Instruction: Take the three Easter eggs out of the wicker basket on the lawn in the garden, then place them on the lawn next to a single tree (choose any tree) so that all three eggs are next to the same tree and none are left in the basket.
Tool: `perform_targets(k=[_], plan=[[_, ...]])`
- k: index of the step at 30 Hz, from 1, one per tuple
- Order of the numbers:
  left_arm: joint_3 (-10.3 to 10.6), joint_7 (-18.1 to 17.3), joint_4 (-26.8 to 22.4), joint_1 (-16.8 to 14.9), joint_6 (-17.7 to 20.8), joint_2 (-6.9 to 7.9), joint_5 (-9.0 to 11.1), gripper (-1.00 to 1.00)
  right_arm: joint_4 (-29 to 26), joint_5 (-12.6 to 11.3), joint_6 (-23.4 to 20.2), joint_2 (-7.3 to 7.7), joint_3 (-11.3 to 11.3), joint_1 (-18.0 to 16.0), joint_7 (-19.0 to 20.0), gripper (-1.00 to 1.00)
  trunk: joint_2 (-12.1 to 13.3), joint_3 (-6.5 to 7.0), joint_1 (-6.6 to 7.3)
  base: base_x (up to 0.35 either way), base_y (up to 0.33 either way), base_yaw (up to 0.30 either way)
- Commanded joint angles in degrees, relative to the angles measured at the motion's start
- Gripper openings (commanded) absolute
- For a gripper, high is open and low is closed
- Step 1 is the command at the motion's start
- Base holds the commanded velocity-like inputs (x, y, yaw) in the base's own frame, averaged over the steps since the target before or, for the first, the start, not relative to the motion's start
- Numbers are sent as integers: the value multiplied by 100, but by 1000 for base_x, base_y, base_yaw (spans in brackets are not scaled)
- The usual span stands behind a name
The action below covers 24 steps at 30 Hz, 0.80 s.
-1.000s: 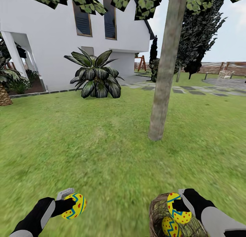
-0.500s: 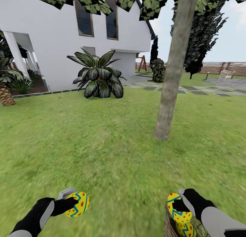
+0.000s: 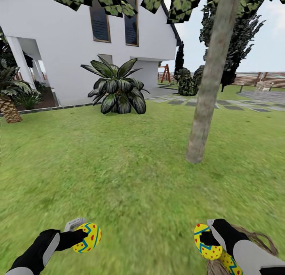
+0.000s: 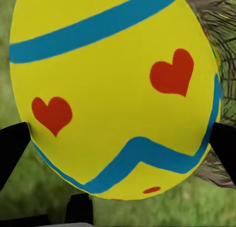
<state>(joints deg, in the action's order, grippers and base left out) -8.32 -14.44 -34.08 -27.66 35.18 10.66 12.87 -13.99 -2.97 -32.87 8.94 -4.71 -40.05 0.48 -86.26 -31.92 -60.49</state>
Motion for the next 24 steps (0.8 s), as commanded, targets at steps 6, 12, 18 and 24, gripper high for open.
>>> perform_targets(k=[6,12,18,24], plan=[[-20,-24,-2,-3,32,-1,9,-100,-8,-30,-35,3,-56,-3,-1,-100,-3,-6,0,0,350,0],[-20,-49,5,-3,-1,8,18,-100,-8,-32,-33,-5,-57,-3,-4,-100,-3,-6,0,135,334,0],[-36,-50,15,-3,-2,15,40,-100,1,-28,-27,-75,-57,-3,-9,-100,-3,-6,0,204,304,0],[-29,-51,15,-3,-2,15,40,-100,1,-28,-26,-84,-57,-3,-13,-100,-3,-6,0,220,292,-7]])
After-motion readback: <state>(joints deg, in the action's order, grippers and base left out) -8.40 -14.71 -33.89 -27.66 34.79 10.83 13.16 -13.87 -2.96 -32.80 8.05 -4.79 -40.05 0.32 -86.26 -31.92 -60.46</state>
